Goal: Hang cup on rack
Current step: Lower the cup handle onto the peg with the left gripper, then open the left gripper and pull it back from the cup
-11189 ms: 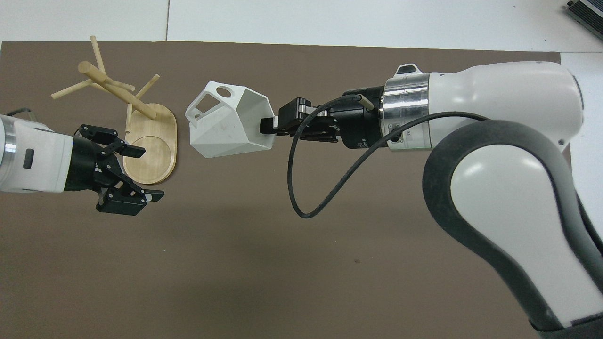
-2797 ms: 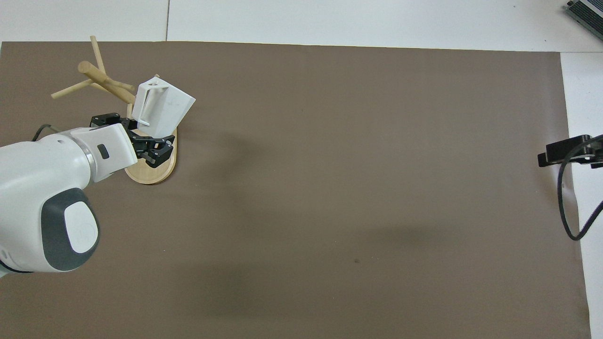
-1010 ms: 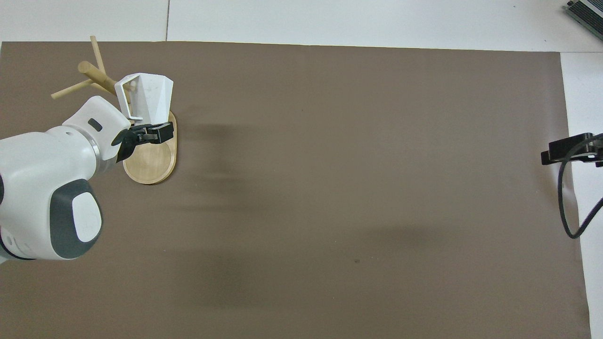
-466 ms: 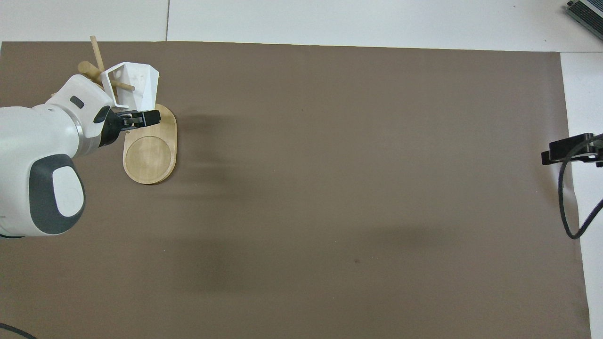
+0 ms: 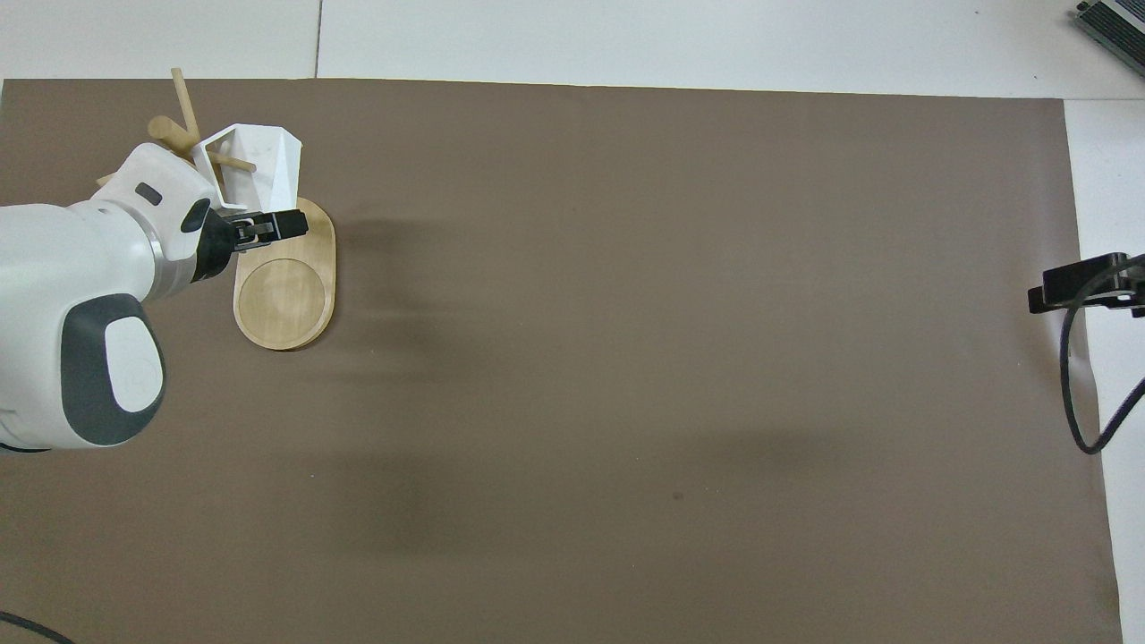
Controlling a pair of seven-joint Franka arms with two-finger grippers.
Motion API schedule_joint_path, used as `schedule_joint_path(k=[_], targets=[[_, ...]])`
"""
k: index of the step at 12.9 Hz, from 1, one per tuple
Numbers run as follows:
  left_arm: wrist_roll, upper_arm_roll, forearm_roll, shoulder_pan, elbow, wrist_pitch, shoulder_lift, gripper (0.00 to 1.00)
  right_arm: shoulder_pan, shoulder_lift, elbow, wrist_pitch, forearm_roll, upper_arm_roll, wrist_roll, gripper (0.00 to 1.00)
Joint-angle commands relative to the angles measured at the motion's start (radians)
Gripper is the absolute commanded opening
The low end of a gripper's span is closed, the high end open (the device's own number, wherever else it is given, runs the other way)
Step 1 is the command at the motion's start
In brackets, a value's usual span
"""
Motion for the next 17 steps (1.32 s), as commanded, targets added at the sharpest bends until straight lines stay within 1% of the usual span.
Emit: schedule_joint_path(k=[1, 2, 3, 4, 5, 6, 9, 11, 14, 17], targets=[[-0.010, -0.002, 0.027, 0.005, 0.028, -0.025, 0.005, 1.00, -0.002, -0.013, -0.008, 0.001, -0.011, 0.006, 0.018, 1.00], [-0.008, -0.002, 0.027, 0.006, 0.040, -0.043, 0.006, 1.00, -0.002, -0.016, -0.009, -0.001, -0.011, 0.006, 0.018, 1.00], [-0.010, -0.002, 0.028, 0.008, 0.073, -0.098, 0.008, 1.00, -0.002, -0.016, -0.009, -0.001, -0.011, 0.006, 0.018, 1.00], [-0.010, -0.001, 0.054, 0.009, 0.119, -0.171, 0.014, 1.00, -0.002, -0.016, -0.009, -0.001, -0.011, 0.006, 0.018, 1.00], [-0.011, -0.002, 0.104, 0.008, 0.155, -0.225, 0.015, 1.00, -0.002, -0.016, -0.009, -0.001, -0.011, 0.006, 0.018, 1.00], [-0.008, -0.002, 0.135, 0.008, 0.172, -0.253, 0.014, 1.00, -0.002, -0.016, -0.009, -0.001, -0.011, 0.006, 0.018, 1.00], [0.004, -0.001, 0.157, -0.003, 0.187, -0.353, -0.009, 1.00, -0.002, -0.016, -0.009, -0.002, -0.011, 0.006, 0.018, 1.00], [0.005, -0.011, 0.224, -0.009, 0.228, -0.474, -0.031, 1.00, -0.002, -0.016, -0.009, -0.002, -0.011, 0.006, 0.018, 1.00], [0.031, -0.030, 0.253, -0.010, 0.285, -0.690, -0.096, 1.00, -0.002, -0.016, -0.009, -0.002, -0.011, 0.006, 0.018, 1.00], [0.079, -0.031, 0.260, -0.009, 0.305, -0.824, -0.159, 1.00, -0.002, -0.016, -0.009, -0.002, -0.011, 0.006, 0.018, 1.00]])
